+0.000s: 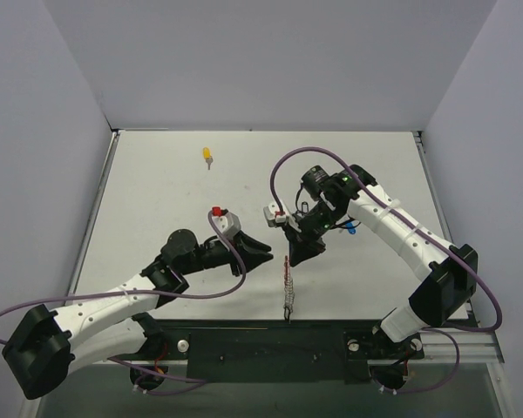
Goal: Put the keys on the keyring
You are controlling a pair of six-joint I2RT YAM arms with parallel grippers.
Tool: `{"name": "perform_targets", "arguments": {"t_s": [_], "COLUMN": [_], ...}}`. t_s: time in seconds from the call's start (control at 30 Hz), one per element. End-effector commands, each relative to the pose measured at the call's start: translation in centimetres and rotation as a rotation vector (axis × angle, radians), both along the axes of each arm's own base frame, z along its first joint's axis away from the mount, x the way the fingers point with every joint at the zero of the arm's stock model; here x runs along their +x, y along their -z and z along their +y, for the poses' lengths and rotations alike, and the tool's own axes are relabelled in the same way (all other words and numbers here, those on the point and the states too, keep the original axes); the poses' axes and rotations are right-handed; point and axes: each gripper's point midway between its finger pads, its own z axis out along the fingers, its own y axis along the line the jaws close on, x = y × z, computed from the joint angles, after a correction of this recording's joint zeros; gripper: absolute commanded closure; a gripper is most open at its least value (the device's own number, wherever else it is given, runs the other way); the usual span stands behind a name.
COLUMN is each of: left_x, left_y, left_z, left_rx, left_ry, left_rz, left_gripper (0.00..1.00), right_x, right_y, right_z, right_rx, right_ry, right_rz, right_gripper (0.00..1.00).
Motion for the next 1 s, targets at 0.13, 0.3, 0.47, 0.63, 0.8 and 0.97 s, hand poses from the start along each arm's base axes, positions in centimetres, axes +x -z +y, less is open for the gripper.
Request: {"name": "perform_targets", "arguments": {"t_s": [0.13,0.3,0.47,0.63,0.8,0.97], "left_x": [-1.7,-3.2,-4.8,-6.0,-5.9,-5.2], "left_y": [-0.8,-0.9,-0.9,-0.3,0.0,0.4], "left_z": [-0.2,-0.9,-1.8,-2.9,-3.5,-3.8], "left_rx": [-0.048,-0.078,-0.094,-0.073,-0.058,-0.032], "left_ry": [0.098,0.181,0.264,0.315,0.315,0.277], "left_rz": [-0.039,-0.057,-0.090,-0.108,-0.107,-0.103], "left_gripper": [0.60,0.58,0.58,0.58,0.61,0.63], "right_x": [-2.2,-3.5,-4.0,-4.0,-3.9,-3.9], "right_y": [-1.3,-1.3,-1.0,-0.8,-0.7,-0.6], "right_z": [-0.2,-0.7,-0.9,-1.1,-1.4,-1.4], "right_rx": [0.082,0.145,0.167,0.174,0.178,0.177], "right_ry": [-0.130,-0.230,-0.277,-0.294,-0.298,-0.302], "right_rz": [0.035,0.030,0.032,0.019,0.014,0.016], "right_gripper": [1.00,1.00,1.00,1.00,1.00,1.00]}}
